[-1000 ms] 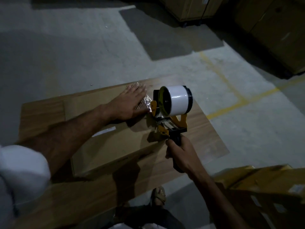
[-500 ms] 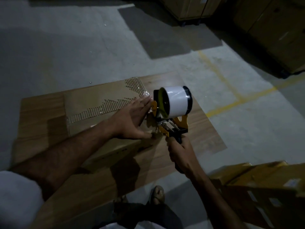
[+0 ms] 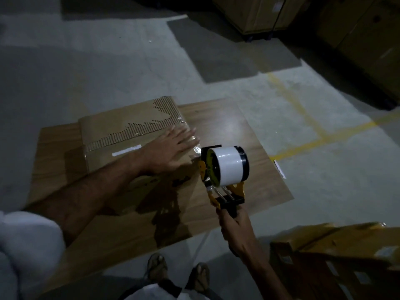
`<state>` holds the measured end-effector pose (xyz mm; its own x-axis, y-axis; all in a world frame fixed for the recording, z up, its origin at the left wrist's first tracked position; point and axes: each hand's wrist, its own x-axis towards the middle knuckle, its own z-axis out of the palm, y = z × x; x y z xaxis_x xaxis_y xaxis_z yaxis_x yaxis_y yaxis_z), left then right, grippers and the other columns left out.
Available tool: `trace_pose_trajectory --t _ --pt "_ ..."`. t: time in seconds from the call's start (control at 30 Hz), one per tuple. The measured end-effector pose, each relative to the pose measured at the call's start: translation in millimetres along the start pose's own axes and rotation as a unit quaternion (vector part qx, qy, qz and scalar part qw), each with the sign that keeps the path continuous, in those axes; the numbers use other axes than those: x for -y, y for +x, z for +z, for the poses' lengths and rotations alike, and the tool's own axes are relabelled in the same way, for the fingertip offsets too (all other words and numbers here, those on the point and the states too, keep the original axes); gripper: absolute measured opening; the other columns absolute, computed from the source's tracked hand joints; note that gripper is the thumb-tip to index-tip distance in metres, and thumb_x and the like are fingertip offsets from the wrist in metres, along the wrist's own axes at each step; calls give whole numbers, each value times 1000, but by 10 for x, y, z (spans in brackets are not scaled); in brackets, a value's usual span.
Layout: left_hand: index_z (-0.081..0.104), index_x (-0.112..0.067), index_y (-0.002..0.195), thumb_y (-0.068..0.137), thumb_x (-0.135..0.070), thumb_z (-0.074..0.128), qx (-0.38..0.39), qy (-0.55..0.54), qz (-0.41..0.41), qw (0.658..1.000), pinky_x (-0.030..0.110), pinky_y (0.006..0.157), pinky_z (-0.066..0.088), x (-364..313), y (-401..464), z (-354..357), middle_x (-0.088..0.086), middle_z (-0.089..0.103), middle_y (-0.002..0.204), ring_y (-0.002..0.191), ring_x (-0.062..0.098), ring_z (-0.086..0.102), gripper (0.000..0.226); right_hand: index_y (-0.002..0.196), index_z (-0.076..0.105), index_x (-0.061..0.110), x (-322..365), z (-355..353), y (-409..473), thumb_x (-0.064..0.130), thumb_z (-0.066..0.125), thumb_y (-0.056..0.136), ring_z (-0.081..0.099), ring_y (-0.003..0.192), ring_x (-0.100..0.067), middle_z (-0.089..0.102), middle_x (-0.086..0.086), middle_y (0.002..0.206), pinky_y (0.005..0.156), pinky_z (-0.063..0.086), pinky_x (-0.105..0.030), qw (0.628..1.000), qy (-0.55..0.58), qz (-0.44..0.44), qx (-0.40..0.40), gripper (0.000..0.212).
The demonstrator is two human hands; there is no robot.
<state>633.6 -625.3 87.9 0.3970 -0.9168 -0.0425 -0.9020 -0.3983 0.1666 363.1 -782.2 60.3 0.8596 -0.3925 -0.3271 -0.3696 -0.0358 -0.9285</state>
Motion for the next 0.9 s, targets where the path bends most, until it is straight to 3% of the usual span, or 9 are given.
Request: trace_pose_trajectory --t 0.13,0.2,0.27,0.43,0.57,0.73,0.9 --pt "32 -27 161 110 -35 39 -16 -67 35 997 44 130 4 -138 -74 63 -6 5 173 160 17 1 52 66 55 36 41 42 45 50 56 84 41 48 -7 45 12 56 51 33 -26 999 -39 10 16 23" --pt "43 -25 156 105 -20 51 -35 -95 26 994 48 130 12 -197 -110 84 -7 16 171 160 18 10 52 67 56 37 28 47 38 52 57 82 41 49 -7 46 12 57 53 33 -27 999 -18 27 15 21" --pt "46 -21 154 101 -21 47 -62 -105 27 992 49 129 18 -243 -120 106 -6 25 168 158 18 18 53 66 57 34 -13 40 18 52 59 80 39 51 -10 45 8 59 58 31 -33 998 26 44 20 23" --pt "29 -23 163 109 -40 38 -76 -77 -18 994 45 127 23 -278 -114 145 -5 22 170 157 11 19 57 60 50 31 21 84 26 41 57 89 35 52 -13 40 2 60 57 27 -36 997 43 62 34 32" --pt "13 -26 166 102 -47 36 -56 -40 -38 997 43 128 19 -249 -109 152 -3 8 174 159 11 8 71 68 42 23 81 55 84 15 52 103 29 45 -9 35 4 57 46 26 -25 990 89 100 53 37" --pt "1 -31 166 104 -63 25 -41 5 -63 997 49 129 14 -247 -104 156 0 -6 174 160 14 -4 75 75 40 18 195 2 52 9 49 104 27 48 -12 33 2 58 48 24 -29 983 124 117 74 31" --pt "1 -27 166 103 -57 27 -28 12 -69 997 52 128 14 -283 -103 105 4 -4 174 160 18 -2 75 72 41 19 243 -33 30 11 49 103 26 47 -12 33 2 58 48 24 -29 985 109 117 71 34"
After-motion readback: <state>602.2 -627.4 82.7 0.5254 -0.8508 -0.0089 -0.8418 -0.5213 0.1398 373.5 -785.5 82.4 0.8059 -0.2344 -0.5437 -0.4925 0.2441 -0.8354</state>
